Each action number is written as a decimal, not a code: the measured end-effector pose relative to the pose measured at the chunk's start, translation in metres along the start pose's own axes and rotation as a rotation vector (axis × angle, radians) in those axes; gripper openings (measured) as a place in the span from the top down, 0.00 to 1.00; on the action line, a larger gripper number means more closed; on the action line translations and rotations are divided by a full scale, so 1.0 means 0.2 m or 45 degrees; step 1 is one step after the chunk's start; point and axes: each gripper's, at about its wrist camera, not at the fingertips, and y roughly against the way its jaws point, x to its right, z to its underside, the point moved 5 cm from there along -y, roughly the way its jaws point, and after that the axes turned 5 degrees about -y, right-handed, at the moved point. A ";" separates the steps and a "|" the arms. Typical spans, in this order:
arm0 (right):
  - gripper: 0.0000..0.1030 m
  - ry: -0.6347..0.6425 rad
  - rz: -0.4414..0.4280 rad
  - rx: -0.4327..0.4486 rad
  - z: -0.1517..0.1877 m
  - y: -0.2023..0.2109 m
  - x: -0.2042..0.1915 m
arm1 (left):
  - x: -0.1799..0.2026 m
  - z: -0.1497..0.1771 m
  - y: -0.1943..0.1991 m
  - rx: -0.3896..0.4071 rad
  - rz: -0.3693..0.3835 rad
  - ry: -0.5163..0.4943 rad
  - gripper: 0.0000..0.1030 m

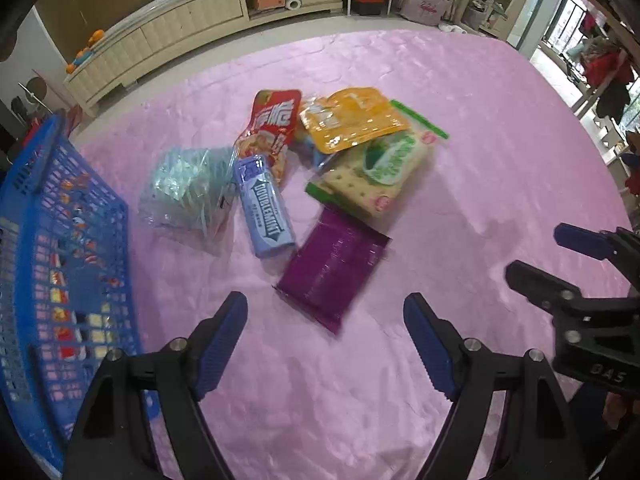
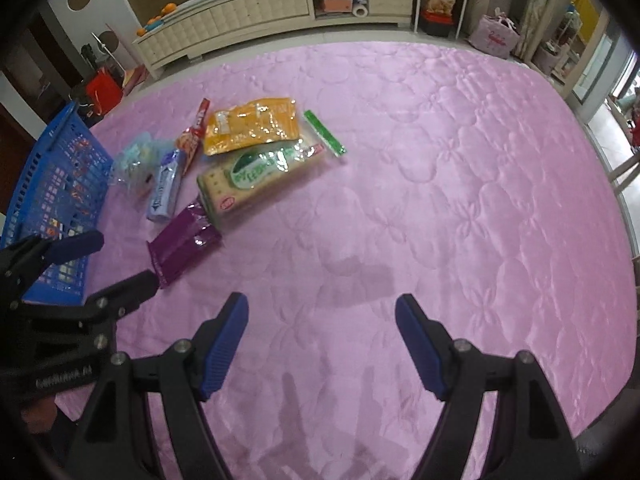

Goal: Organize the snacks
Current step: 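Move both tools over the remaining snacks on the pink cloth, then grasp the purple pouch with the left tool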

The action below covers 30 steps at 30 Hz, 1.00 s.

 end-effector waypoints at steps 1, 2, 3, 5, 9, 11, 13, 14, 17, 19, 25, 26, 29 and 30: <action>0.23 0.000 -0.002 0.002 0.00 -0.02 0.00 | -0.01 0.00 -0.02 -0.001 0.005 -0.005 0.24; 0.23 0.000 -0.004 0.003 -0.01 -0.03 0.01 | -0.02 0.00 -0.05 -0.007 0.012 -0.018 0.24; 0.23 -0.001 -0.002 0.004 -0.01 -0.05 0.01 | -0.02 0.00 -0.07 -0.011 0.010 -0.031 0.24; 0.23 0.032 -0.002 -0.004 0.00 -0.09 0.00 | -0.03 0.00 -0.12 -0.016 -0.009 -0.068 0.24; 0.23 0.081 -0.018 -0.022 -0.01 -0.14 -0.02 | -0.05 -0.02 -0.19 -0.036 0.020 -0.084 0.24; 0.23 0.071 -0.040 -0.020 -0.01 -0.15 -0.02 | -0.06 -0.03 -0.24 -0.071 0.068 -0.073 0.24; 0.23 0.064 -0.055 -0.024 -0.01 -0.17 -0.02 | -0.06 -0.05 -0.27 -0.067 0.094 -0.052 0.23; 0.23 0.064 -0.054 -0.029 0.00 -0.17 -0.01 | -0.06 -0.06 -0.27 -0.054 0.094 -0.059 0.23; 0.23 0.077 -0.049 -0.037 0.01 -0.18 0.00 | -0.04 -0.07 -0.28 -0.039 0.078 -0.107 0.23; 0.23 0.065 -0.046 -0.037 0.01 -0.18 0.01 | 0.00 -0.08 -0.28 -0.020 0.071 -0.151 0.23; 0.23 0.023 -0.044 -0.059 0.04 -0.17 0.09 | 0.09 -0.08 -0.25 -0.015 0.088 -0.205 0.45; 0.23 0.017 -0.046 -0.061 0.04 -0.17 0.10 | 0.11 -0.07 -0.25 -0.021 0.083 -0.210 0.47; 0.23 -0.007 -0.057 -0.064 0.05 -0.14 0.11 | 0.15 -0.07 -0.24 -0.029 0.091 -0.195 0.50; 0.23 -0.015 -0.058 -0.060 0.05 -0.13 0.12 | 0.19 -0.06 -0.23 -0.029 0.094 -0.187 0.50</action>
